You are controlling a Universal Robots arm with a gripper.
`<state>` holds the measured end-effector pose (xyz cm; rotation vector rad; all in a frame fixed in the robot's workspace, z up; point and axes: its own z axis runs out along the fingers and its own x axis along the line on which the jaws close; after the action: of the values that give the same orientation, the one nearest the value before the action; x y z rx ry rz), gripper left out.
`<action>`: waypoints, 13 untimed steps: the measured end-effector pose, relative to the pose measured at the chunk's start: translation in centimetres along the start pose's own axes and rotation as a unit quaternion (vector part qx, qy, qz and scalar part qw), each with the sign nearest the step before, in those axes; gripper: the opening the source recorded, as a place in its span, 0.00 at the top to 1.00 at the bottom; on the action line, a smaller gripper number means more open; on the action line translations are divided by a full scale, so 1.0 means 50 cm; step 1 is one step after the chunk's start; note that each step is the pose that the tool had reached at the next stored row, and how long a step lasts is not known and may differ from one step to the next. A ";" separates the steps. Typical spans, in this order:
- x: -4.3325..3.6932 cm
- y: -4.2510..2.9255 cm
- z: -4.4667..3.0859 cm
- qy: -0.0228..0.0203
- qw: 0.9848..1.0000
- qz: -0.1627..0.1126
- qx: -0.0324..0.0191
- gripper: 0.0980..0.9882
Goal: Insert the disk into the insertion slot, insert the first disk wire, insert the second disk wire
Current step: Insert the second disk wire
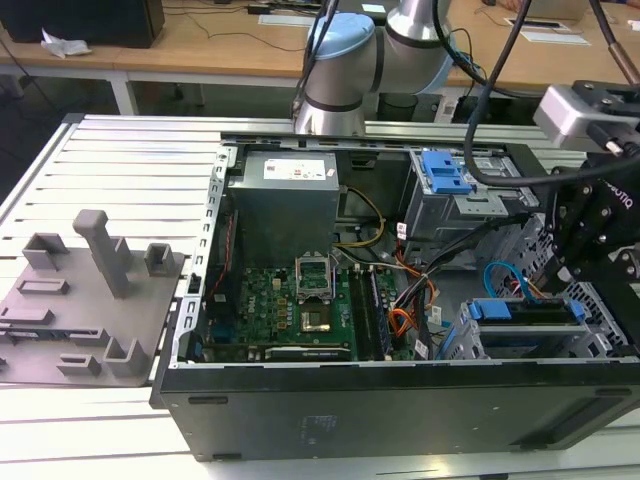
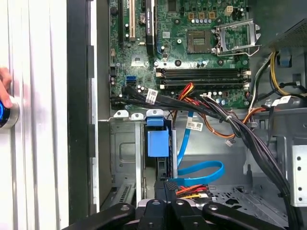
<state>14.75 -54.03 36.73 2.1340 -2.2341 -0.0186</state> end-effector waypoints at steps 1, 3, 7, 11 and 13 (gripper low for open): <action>0.001 0.009 0.000 0.000 1.000 0.000 0.001 0.99; 0.001 0.021 0.001 0.000 1.000 0.000 0.003 0.99; 0.002 0.036 0.002 0.000 1.000 0.000 0.007 0.99; 0.002 0.037 0.002 0.000 1.000 0.000 0.007 0.99; 0.002 0.037 0.002 0.000 1.000 0.000 0.007 0.99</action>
<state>12.88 -54.04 36.73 2.1407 -2.2417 -0.0041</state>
